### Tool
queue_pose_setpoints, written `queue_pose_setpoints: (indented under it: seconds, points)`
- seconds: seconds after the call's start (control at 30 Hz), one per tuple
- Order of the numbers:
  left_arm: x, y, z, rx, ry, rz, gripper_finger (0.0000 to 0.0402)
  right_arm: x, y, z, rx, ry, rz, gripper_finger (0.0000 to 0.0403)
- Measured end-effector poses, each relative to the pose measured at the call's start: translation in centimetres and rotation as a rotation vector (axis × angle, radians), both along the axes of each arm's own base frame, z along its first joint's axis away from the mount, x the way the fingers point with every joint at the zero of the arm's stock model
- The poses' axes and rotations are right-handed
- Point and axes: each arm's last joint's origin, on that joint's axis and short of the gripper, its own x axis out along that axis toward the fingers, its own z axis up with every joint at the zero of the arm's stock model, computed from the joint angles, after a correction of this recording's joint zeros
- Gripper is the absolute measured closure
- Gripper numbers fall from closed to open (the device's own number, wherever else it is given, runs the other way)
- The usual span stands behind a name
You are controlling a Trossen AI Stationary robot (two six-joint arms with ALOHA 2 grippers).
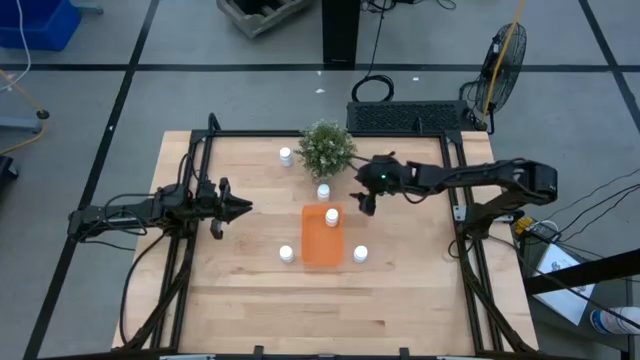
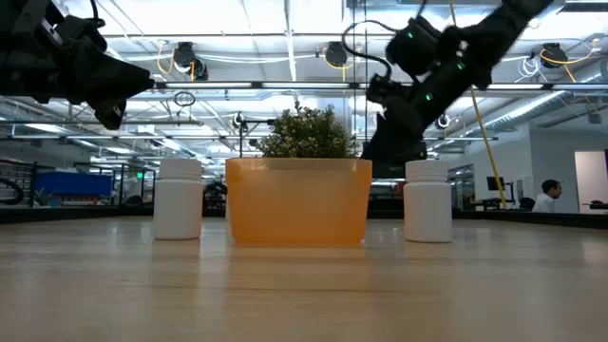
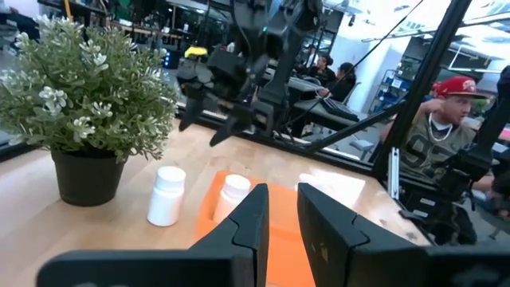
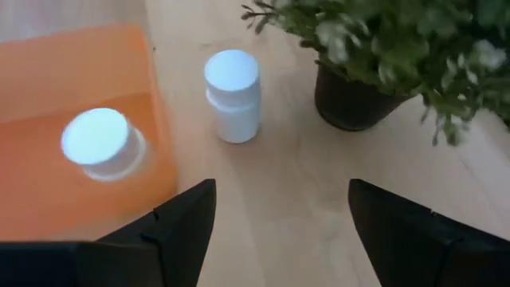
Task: Pick and place pill bottles into a basket
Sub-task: Put the white medicine bottle into the orange bin
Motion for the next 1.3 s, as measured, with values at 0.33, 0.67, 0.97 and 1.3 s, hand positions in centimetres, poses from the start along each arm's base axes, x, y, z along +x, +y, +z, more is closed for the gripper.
queue_pose_setpoints:
  seconds: [0.33, 0.67, 0.97, 1.3]
  points:
    - [0.0, 0.0, 0.0, -0.014, -0.003, 0.003, 0.033, -0.9, -0.9, -3.6, -0.092, -0.121, 0.085, 0.0157]
    - [0.0, 0.0, 0.1, 0.009, -0.006, 0.005, 0.033, -0.5, -2.1, -4.6, -0.094, -0.192, 0.269, 0.0159]
    - [0.0, 0.0, 0.1, 0.02, -0.007, 0.005, 0.033, -0.5, -3.4, -6.3, -0.113, -0.22, 0.418, 0.016]
    - [0.0, 0.0, 0.1, 0.085, -0.006, 0.01, 0.033, 0.3, -3.9, -7.7, -0.2, -0.28, 0.439, 0.0165]
